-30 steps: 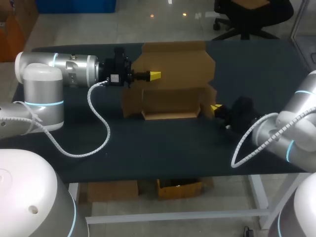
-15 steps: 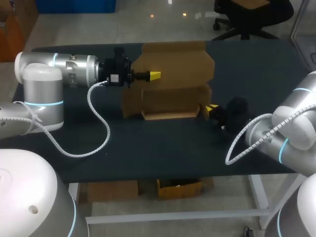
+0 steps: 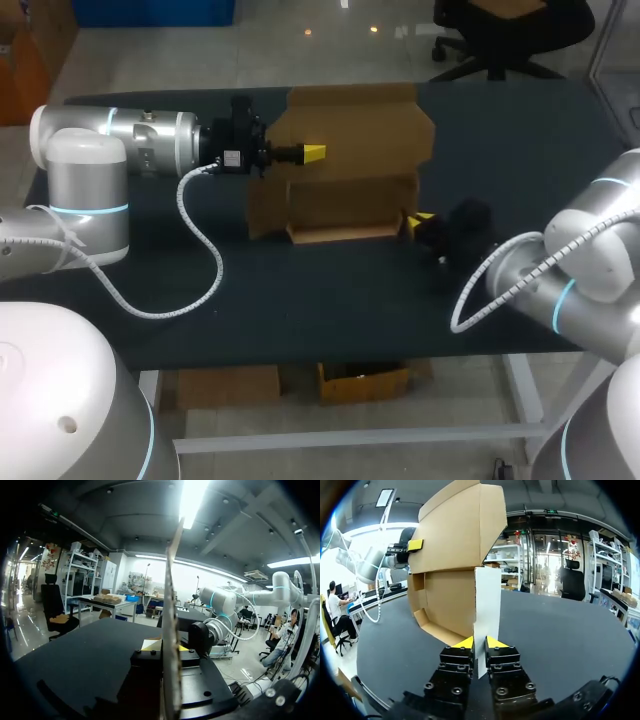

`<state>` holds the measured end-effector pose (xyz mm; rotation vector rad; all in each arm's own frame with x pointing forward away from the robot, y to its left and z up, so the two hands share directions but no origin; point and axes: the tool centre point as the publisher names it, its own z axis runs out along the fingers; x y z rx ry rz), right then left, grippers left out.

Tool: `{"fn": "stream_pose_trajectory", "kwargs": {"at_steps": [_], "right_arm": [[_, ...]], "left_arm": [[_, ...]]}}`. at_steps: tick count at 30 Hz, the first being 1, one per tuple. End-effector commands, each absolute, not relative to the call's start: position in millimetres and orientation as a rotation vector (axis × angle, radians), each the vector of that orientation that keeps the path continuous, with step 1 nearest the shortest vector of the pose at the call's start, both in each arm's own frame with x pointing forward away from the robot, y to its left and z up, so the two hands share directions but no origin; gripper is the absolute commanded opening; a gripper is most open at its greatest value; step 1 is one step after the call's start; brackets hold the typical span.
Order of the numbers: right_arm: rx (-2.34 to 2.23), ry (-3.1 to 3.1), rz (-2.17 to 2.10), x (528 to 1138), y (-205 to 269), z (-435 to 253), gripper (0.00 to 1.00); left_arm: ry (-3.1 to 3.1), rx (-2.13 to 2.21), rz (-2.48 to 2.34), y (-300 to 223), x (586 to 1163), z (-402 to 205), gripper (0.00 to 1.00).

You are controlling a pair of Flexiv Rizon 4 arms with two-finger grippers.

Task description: Assemble the packaging by folding the flat box into shape, placing the metal phone stand inside, and closing the box properly

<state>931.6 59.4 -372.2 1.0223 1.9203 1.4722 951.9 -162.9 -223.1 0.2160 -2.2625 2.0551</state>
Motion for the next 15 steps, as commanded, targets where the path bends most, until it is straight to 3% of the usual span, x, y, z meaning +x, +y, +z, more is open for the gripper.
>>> {"fn": "stream_pose_trajectory", "kwargs": {"at_steps": [1,15], "right_arm": [[1.076,1.848,1.387,936,70,-376,0.12],[1.061,1.873,1.41,935,86,-381,0.2]], "left_arm": [[-2.261,0.214,2.053,-164,951,-225,0.0],[-2.261,0.214,2.053,-164,951,-225,0.0]]}}
